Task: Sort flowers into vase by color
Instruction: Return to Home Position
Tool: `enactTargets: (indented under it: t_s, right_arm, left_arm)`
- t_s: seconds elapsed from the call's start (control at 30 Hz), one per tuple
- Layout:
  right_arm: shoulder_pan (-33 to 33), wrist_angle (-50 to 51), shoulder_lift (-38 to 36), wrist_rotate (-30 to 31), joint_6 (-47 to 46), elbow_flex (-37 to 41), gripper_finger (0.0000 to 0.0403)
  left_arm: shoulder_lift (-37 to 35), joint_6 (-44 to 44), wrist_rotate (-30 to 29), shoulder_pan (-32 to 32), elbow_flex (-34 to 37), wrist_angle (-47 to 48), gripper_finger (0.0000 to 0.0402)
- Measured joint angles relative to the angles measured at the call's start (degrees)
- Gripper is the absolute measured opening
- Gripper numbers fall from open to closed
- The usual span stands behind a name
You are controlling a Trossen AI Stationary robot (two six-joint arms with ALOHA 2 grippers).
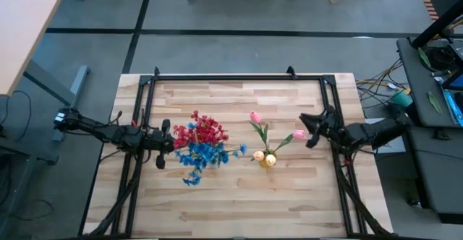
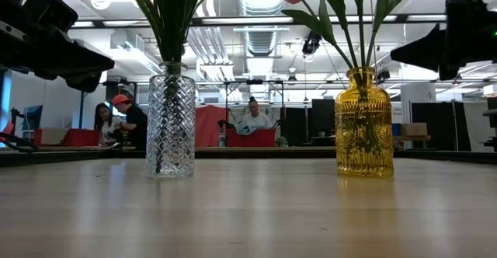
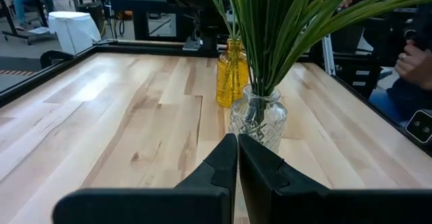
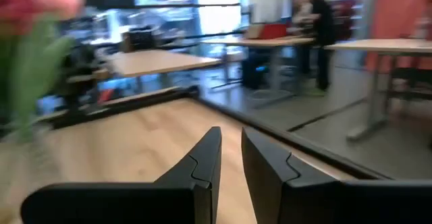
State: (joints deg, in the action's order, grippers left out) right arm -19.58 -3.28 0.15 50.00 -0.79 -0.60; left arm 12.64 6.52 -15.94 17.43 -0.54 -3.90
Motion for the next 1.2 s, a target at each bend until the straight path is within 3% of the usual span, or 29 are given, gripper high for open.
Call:
enactTargets:
  t_s: [0.13, 0.27, 0.37, 0.67, 0.9, 1.2]
  right_arm:
    - [8.98, -0.37, -0.1, -5.82, -0.66, 0.0, 0.0052]
    - [19.57, -0.58, -0.1, -19.47, -2.96, 0.0, 0.0052]
    - [23.82, 0.11, -0.1, -30.46, -1.92, 0.0, 0.0052]
    - [24.18, 0.61, -0.1, -36.2, 5.32, 0.0, 0.0052]
    - [26.45, 2.61, -0.1, -51.57, 11.05, 0.0, 0.0052]
    - [26.5, 1.84, 0.8, -53.01, 8.3, 0.0, 0.0052]
  left_arm:
    - [0.18, 0.0, 0.0, 0.0, 0.0, 0.02, 0.0]
    - [0.09, 0.0, 0.0, 0.0, 0.02, 0.0, 0.0]
    - [0.17, 0.0, 0.0, 0.0, 0.02, 0.19, 0.0]
    - [0.18, 0.0, 0.0, 0.0, 0.02, 0.09, 0.0]
    - [0.13, 0.0, 0.0, 0.0, 0.02, -0.04, 0.0]
    - [0.2, 0.0, 0.0, 0.0, 0.02, 0.02, 0.0]
